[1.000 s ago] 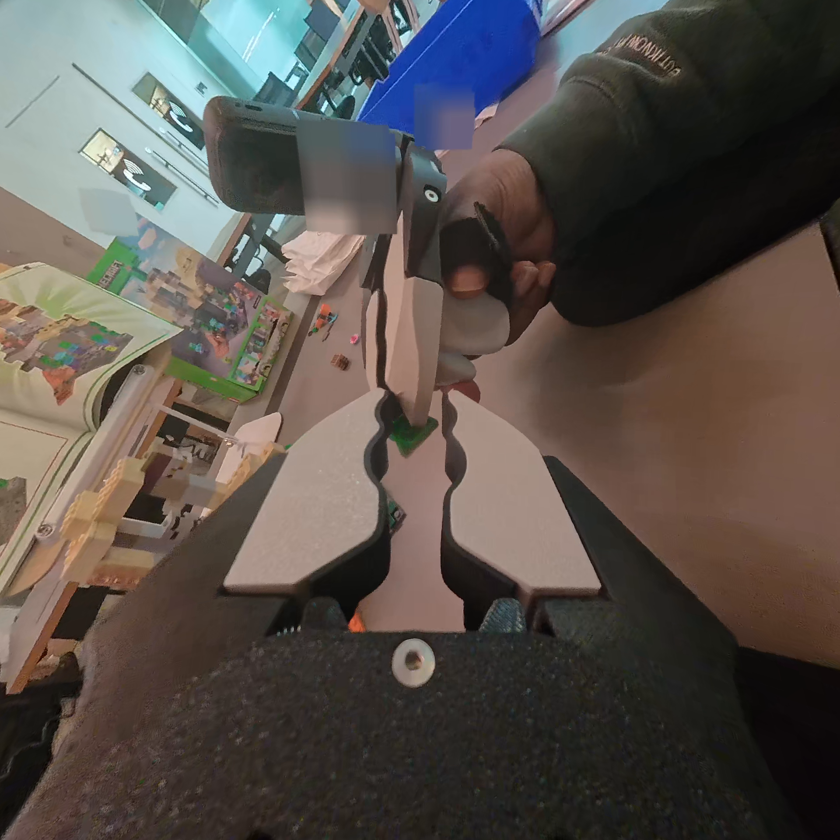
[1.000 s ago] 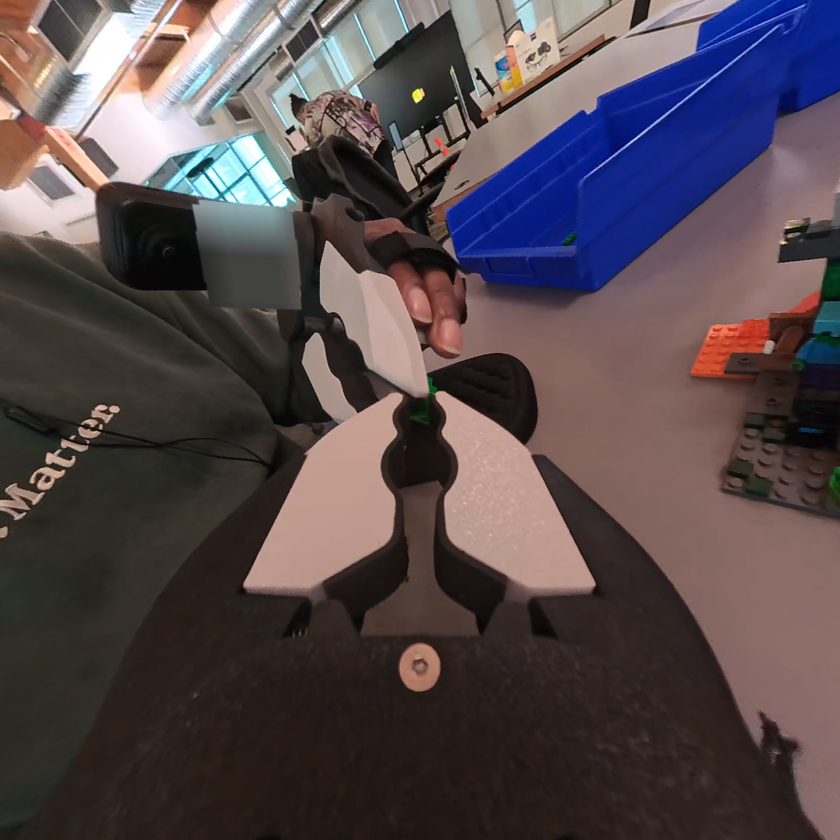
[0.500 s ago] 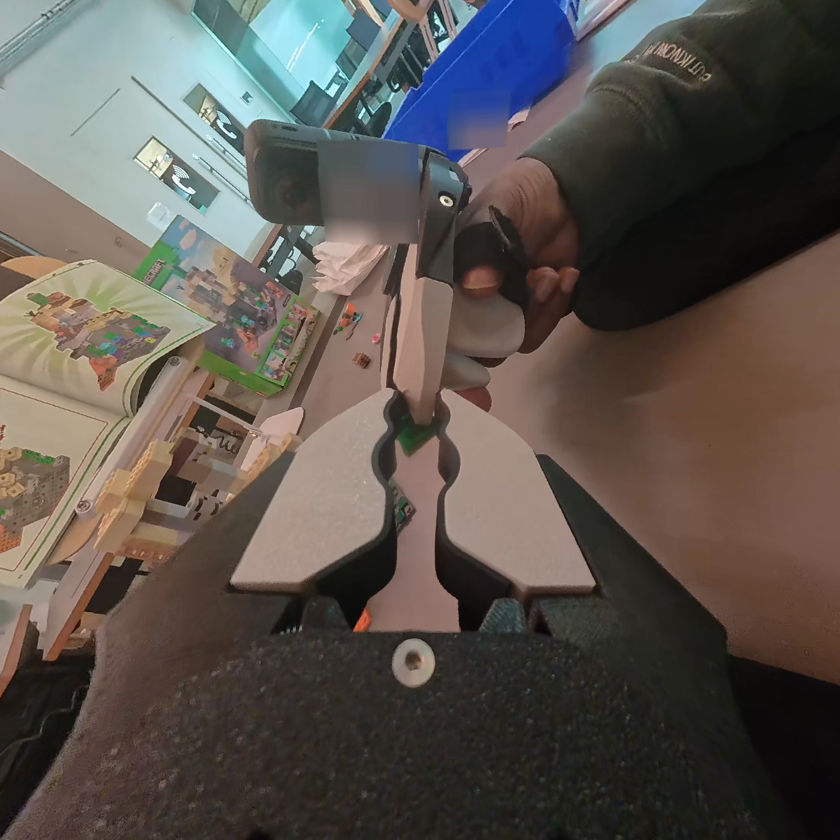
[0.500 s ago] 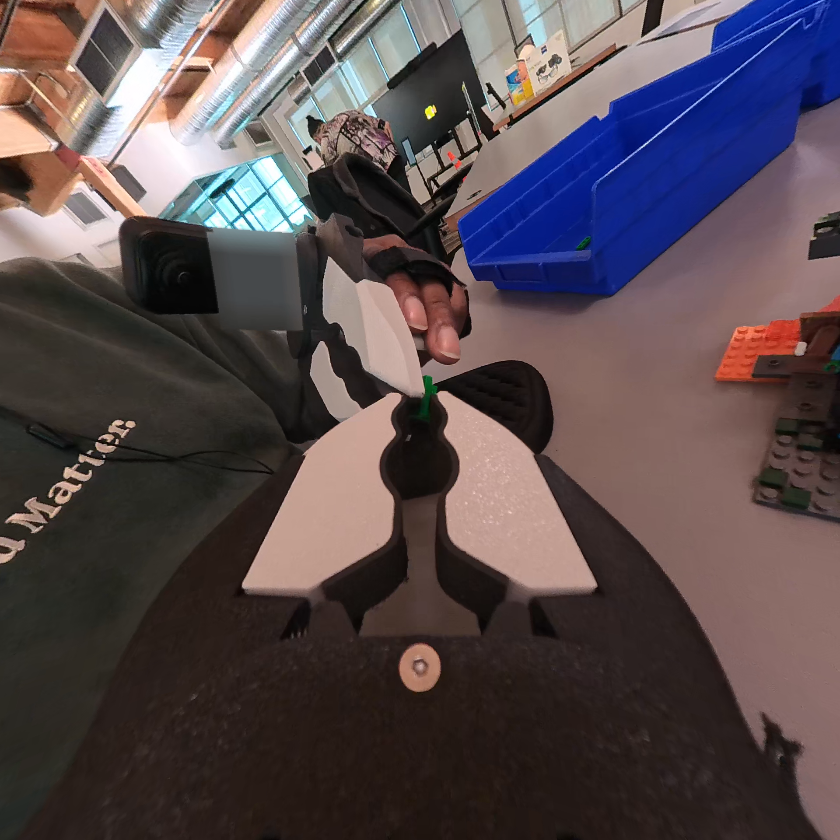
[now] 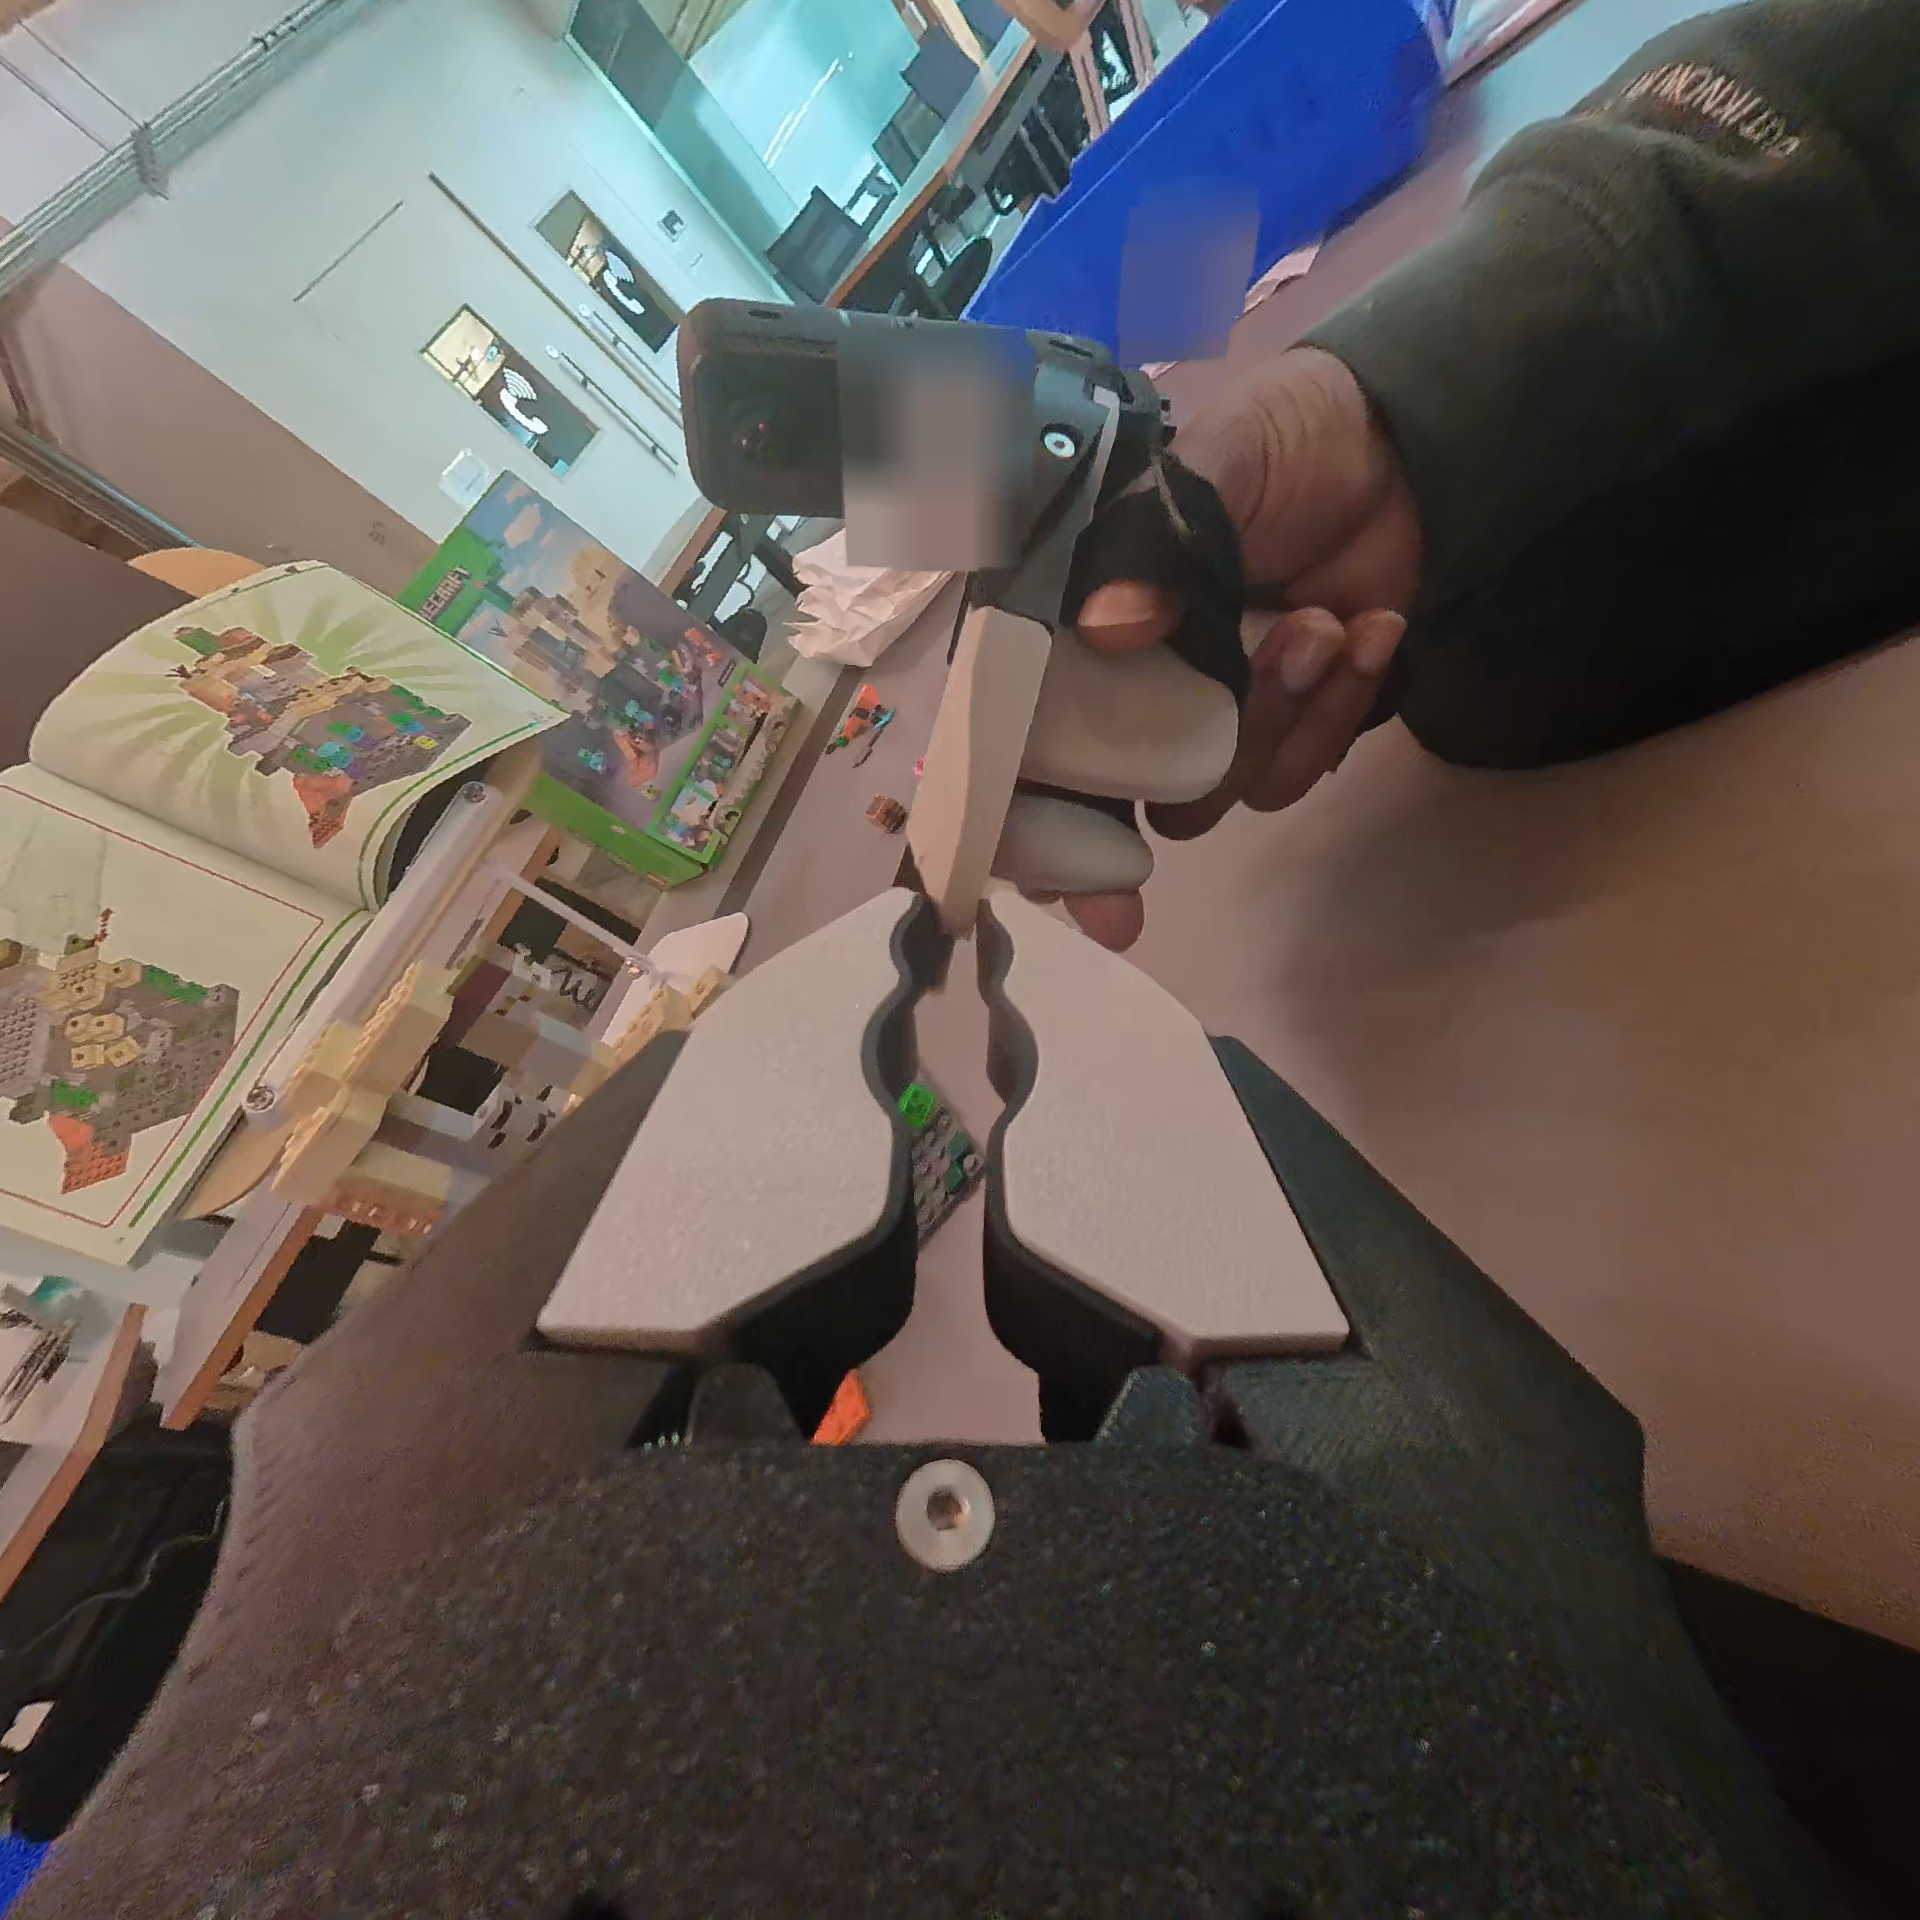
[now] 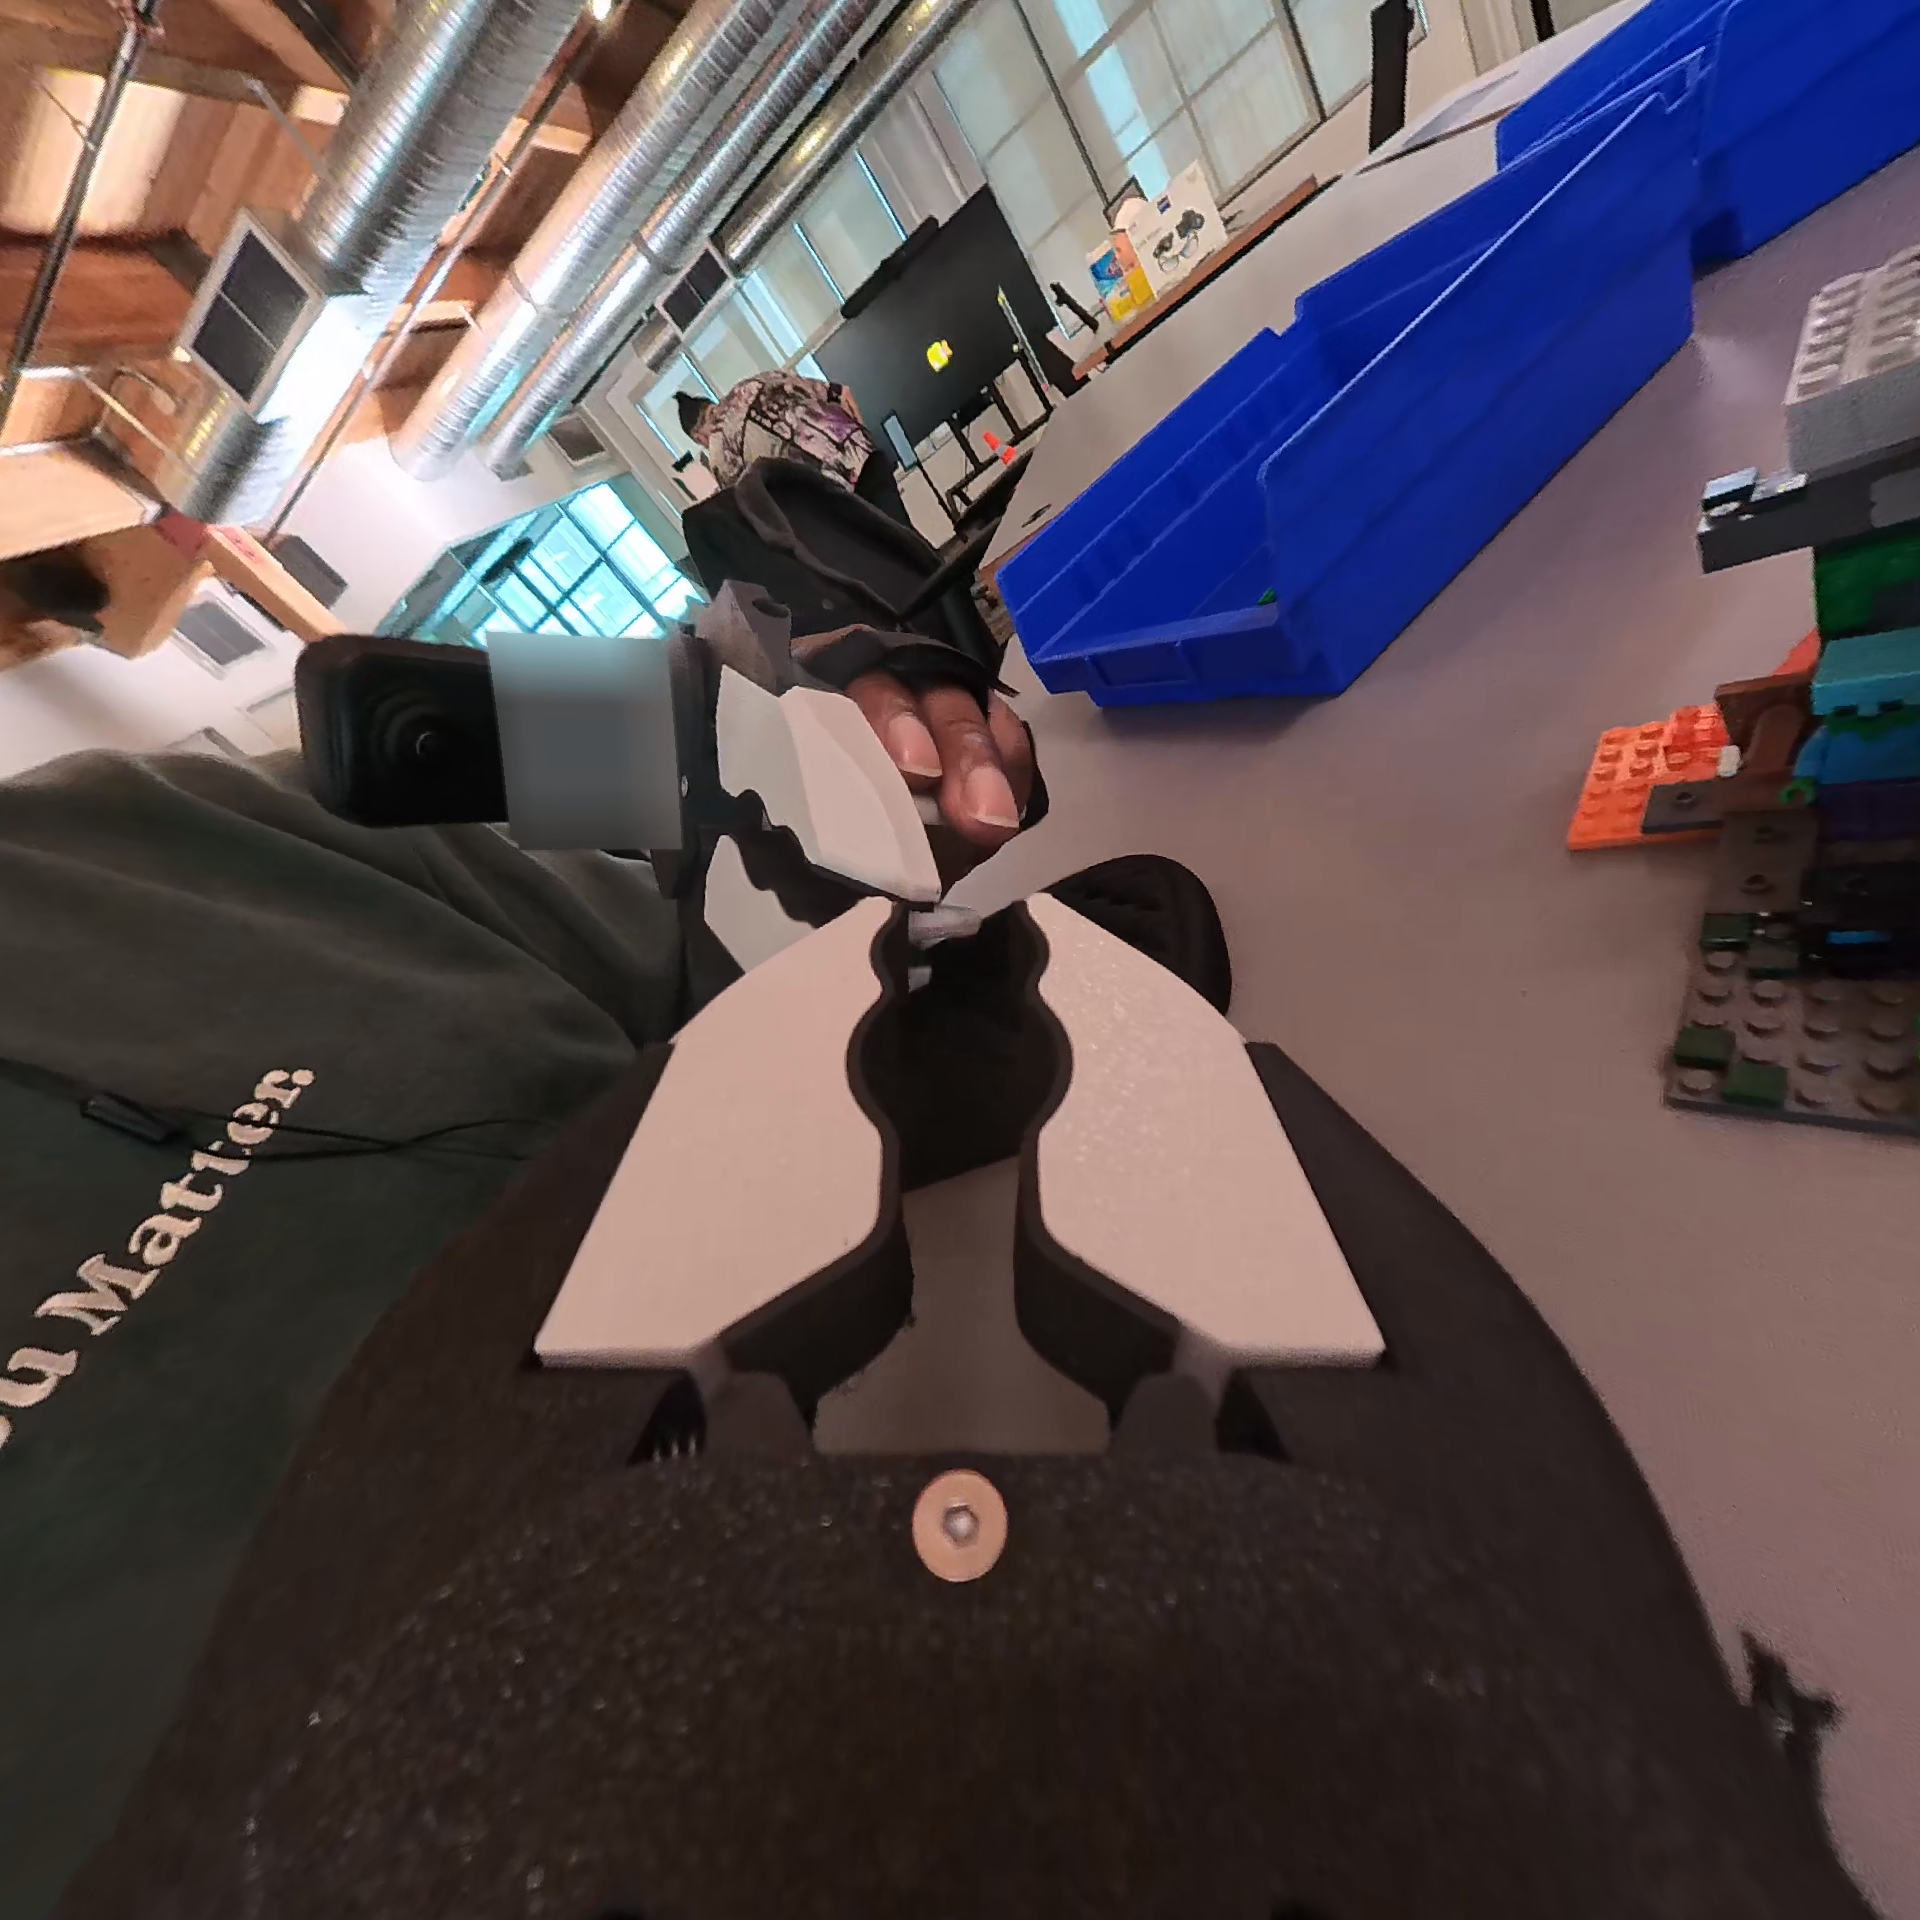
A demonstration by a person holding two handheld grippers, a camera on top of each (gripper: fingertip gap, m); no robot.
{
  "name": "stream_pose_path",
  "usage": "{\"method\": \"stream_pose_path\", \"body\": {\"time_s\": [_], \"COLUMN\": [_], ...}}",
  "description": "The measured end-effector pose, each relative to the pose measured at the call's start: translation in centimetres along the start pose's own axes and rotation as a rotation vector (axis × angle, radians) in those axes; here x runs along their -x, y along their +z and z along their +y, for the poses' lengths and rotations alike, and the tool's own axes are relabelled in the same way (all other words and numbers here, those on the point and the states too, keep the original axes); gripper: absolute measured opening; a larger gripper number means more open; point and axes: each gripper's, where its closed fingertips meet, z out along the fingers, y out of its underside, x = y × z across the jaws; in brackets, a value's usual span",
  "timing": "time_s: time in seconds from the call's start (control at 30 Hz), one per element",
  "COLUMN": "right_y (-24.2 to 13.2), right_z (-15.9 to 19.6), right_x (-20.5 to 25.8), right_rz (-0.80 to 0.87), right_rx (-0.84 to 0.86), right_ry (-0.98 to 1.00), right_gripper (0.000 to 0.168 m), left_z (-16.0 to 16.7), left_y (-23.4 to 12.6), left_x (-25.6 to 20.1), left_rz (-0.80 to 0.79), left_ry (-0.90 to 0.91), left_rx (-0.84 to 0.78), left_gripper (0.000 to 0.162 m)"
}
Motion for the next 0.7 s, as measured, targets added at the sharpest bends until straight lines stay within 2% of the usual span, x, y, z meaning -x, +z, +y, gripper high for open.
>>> {"method": "stream_pose_path", "body": {"time_s": [0.13, 0.2, 0.37, 0.47, 0.57, 0.6, 0.67, 0.7], "right_y": [-1.4, -2.3, -3.5, -2.5, -1.7, -1.6, -1.2, -1.1], "right_z": [-0.2, 0.5, 5.4, 7.8, 8.9, 9.2, 9.6, 9.7], "right_x": [-1.0, -2.0, -5.8, -6.3, -6.6, -6.8, -6.9, -6.8], "right_rz": [0.061, 0.145, 0.438, 0.519, 0.568, 0.585, 0.609, 0.617], "right_rx": [0.029, 0.100, 0.453, 0.618, 0.701, 0.727, 0.771, 0.789], "right_ry": [-0.031, -0.100, -0.292, -0.393, -0.435, -0.446, -0.480, -0.502], "right_gripper": [0.020, 0.020, 0.024, 0.029, 0.032, 0.031, 0.016, 0.016], "left_z": [1.1, 1.8, 4.4, 4.9, 5.1, 5.1, 5.2, 5.2], "left_y": [-0.5, -0.7, -0.4, -0.2, -0.3, -0.3, -0.4, -0.4], "left_x": [-0.3, -0.9, -1.7, -1.5, -1.4, -1.4, -1.8, -2.1], "left_rz": [0.029, 0.077, 0.140, 0.144, 0.140, 0.143, 0.160, 0.176], "left_ry": [-0.026, -0.069, -0.112, -0.154, -0.173, -0.182, -0.203, -0.213], "left_rx": [0.048, 0.070, 0.183, 0.201, 0.204, 0.202, 0.200, 0.198], "left_gripper": [0.004, 0.003, 0.008, 0.010, 0.010, 0.010, 0.009, 0.009]}}
